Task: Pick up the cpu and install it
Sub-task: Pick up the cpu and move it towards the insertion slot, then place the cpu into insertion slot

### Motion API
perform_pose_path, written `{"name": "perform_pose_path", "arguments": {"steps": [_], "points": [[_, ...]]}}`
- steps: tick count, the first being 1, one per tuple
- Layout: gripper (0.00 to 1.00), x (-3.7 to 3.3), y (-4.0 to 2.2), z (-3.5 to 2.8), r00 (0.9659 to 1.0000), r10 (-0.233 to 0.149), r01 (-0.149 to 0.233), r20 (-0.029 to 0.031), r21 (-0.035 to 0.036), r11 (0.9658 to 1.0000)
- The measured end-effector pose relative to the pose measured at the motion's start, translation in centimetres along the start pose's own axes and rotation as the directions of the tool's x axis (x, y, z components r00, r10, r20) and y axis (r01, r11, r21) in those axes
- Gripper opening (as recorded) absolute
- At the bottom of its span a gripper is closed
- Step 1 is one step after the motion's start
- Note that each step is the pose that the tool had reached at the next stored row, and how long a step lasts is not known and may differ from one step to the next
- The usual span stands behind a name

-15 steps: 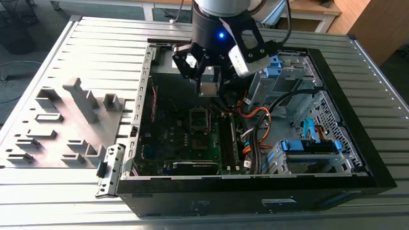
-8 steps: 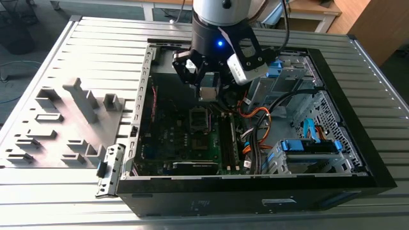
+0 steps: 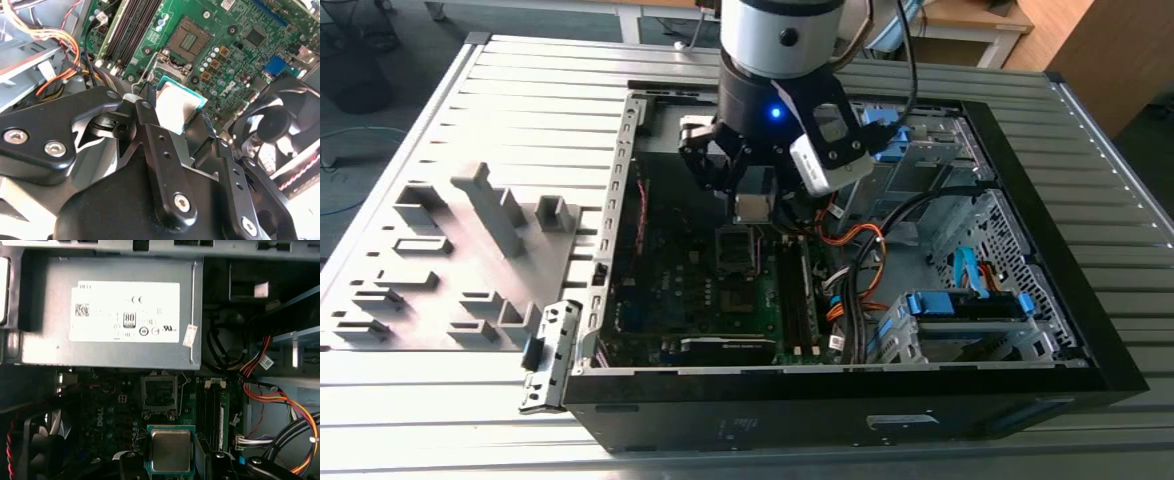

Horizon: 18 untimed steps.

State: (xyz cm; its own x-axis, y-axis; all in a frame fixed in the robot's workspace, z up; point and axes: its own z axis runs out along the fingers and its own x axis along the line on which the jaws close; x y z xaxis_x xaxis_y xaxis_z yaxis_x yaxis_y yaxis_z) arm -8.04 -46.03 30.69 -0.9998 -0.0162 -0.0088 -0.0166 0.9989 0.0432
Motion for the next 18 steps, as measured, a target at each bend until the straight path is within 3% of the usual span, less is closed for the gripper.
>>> {"name": "perform_pose_path", "arguments": {"steps": [4, 18], "points": [[0.47, 0.05, -0.43, 0.57, 1.0, 0.0, 0.0, 0.0001, -0.0002, 1.0], [0.47, 0.06, -0.44, 0.66, 1.0, 0.0, 0.0, 0.0003, 0.0, 1.0]]}}
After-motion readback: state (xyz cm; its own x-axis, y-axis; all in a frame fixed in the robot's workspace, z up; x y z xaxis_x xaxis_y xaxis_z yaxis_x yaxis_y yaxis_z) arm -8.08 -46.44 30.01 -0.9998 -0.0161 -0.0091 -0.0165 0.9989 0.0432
